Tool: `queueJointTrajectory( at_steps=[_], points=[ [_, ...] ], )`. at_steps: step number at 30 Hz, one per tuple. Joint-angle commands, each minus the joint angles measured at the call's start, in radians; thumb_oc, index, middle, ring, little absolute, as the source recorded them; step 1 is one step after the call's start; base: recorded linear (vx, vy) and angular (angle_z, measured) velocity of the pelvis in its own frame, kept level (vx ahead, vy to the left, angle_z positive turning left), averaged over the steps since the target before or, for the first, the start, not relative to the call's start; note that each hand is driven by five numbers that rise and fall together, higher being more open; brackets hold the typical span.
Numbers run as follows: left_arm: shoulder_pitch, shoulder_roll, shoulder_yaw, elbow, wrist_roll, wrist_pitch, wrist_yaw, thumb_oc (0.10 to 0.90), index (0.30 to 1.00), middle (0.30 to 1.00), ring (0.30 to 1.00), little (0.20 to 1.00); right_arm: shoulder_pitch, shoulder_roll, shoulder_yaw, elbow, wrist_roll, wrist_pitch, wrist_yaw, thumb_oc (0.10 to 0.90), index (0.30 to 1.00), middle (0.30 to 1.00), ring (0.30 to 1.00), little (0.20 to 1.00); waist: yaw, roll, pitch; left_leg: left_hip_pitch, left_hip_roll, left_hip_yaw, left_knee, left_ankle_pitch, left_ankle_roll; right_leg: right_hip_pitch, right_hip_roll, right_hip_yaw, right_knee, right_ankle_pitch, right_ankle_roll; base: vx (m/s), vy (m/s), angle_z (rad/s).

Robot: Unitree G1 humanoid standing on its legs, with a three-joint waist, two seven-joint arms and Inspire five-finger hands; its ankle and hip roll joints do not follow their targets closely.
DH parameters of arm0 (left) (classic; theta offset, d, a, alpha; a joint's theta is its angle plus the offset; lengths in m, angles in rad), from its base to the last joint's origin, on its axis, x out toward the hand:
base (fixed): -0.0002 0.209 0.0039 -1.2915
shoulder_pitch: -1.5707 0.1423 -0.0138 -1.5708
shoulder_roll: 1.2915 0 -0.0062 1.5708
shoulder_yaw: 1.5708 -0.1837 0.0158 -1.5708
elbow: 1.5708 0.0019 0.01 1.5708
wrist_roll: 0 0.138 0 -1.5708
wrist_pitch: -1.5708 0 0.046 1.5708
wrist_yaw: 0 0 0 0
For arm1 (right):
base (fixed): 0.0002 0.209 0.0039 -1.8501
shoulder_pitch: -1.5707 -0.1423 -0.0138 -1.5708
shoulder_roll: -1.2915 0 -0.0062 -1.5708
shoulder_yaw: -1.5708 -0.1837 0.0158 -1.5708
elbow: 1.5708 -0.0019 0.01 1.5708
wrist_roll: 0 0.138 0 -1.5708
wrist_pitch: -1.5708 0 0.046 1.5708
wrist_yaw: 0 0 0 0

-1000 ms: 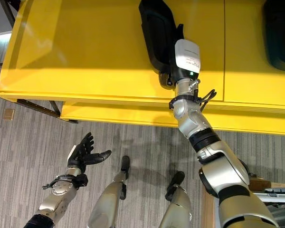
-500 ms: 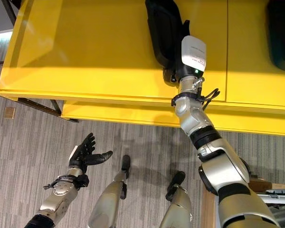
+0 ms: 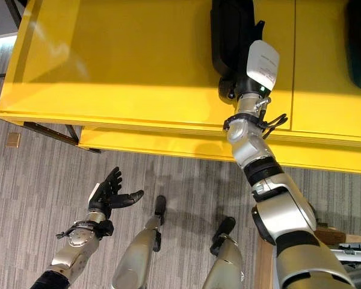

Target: Move parts from the plastic box to the shelf.

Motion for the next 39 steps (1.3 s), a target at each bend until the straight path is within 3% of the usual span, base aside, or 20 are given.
queueJointTrajectory(
  at_steps=[1,4,5,6,7,8,17,28,39],
  points=[
    [-0.03,0.054,-0.006,-0.095,-0.006,-0.081,0.025,0.9,1.0,1.0,1.0,1.0,-0.075,-0.064,-0.014,0.052,0.016,0.04,-0.008,0.4,0.3,0.3,0.3,0.3,0.001,-0.026,0.006,0.049,0.023,-0.002,0.028,-0.08,-0.019,0.092,-0.022,0.04,-0.166,0.162,0.07,0.0,0.0,0.0],
    [-0.032,0.052,-0.008,-0.092,-0.008,-0.084,0.025,0.9,1.0,1.0,1.0,1.0,-0.076,-0.056,-0.004,0.044,0.009,0.036,0.002,0.4,0.3,0.3,0.3,0.3,0.002,-0.025,0.008,0.047,0.024,-0.002,0.029,-0.079,-0.018,0.09,-0.023,0.039,-0.166,0.164,0.071,0.0,0.0,0.0],
    [-0.033,0.052,-0.009,-0.091,-0.008,-0.084,0.025,0.9,1.0,1.0,1.0,1.0,-0.077,-0.055,0.002,0.039,0.001,0.035,0.009,0.506,0.448,0.448,0.448,0.448,0.002,-0.025,0.008,0.046,0.023,-0.002,0.028,-0.079,-0.018,0.09,-0.023,0.039,-0.166,0.164,0.071,0.0,0.0,0.0],
    [-0.033,0.052,-0.009,-0.091,-0.008,-0.084,0.025,0.9,1.0,1.0,1.0,1.0,-0.077,-0.055,0.002,0.039,0.001,0.035,0.009,0.506,0.448,0.448,0.448,0.448,0.002,-0.025,0.008,0.046,0.023,-0.002,0.028,-0.079,-0.018,0.09,-0.023,0.039,-0.166,0.164,0.071,0.0,0.0,0.0],
    [-0.035,0.051,-0.011,-0.089,-0.009,-0.085,0.026,0.9,1.0,1.0,1.0,1.0,-0.076,-0.052,0.01,0.029,-0.007,0.031,0.018,0.757,0.8,0.8,0.8,0.8,0.003,-0.025,0.008,0.046,0.022,-0.002,0.027,-0.079,-0.017,0.089,-0.024,0.039,-0.166,0.165,0.072,0.0,0.0,0.0],
    [-0.035,0.053,-0.01,-0.088,-0.007,-0.085,0.026,0.9,1.0,1.0,1.0,1.0,-0.078,-0.053,0.021,0.026,-0.016,0.031,0.033,0.9,1.0,1.0,1.0,1.0,0.003,-0.026,0.009,0.046,0.021,-0.003,0.027,-0.079,-0.017,0.09,-0.024,0.039,-0.165,0.165,0.072,0.0,0.0,0.0],
    [-0.023,0.053,0.006,-0.079,-0.008,-0.085,0.024,0.9,1.0,1.0,1.0,1.0,-0.075,-0.071,0.049,-0.042,-0.012,0.006,0.095,0.9,1.0,1.0,1.0,1.0,-0.001,-0.04,0.005,0.048,0.021,0.002,0.026,-0.081,-0.017,0.091,-0.025,0.042,-0.167,0.167,0.072,0.0,0.0,0.0],
    [0.005,0.049,0.058,-0.084,0.007,-0.068,0.042,0.9,1.0,1.0,1.0,1.0,-0.011,-0.115,-0.011,-0.43,-0.111,-0.013,0.111,0.9,1.0,1.0,1.0,1.0,-0.025,-0.066,0.008,0.049,0.022,0.01,0.035,-0.087,-0.018,0.092,-0.024,0.051,-0.168,0.17,0.072,0.0,0.001,-0.01],
    [0.022,0.048,0.076,-0.099,0.029,-0.06,0.044,0.9,1.0,1.0,1.0,1.0,0.065,-0.11,-0.079,-0.629,-0.14,-0.055,0.104,0.9,1.0,1.0,1.0,1.0,-0.036,-0.079,0.01,0.043,0.022,0.011,0.053,-0.095,-0.017,0.089,-0.025,0.056,-0.162,0.167,0.072,0.0,0.0,0.0]
  ],
)
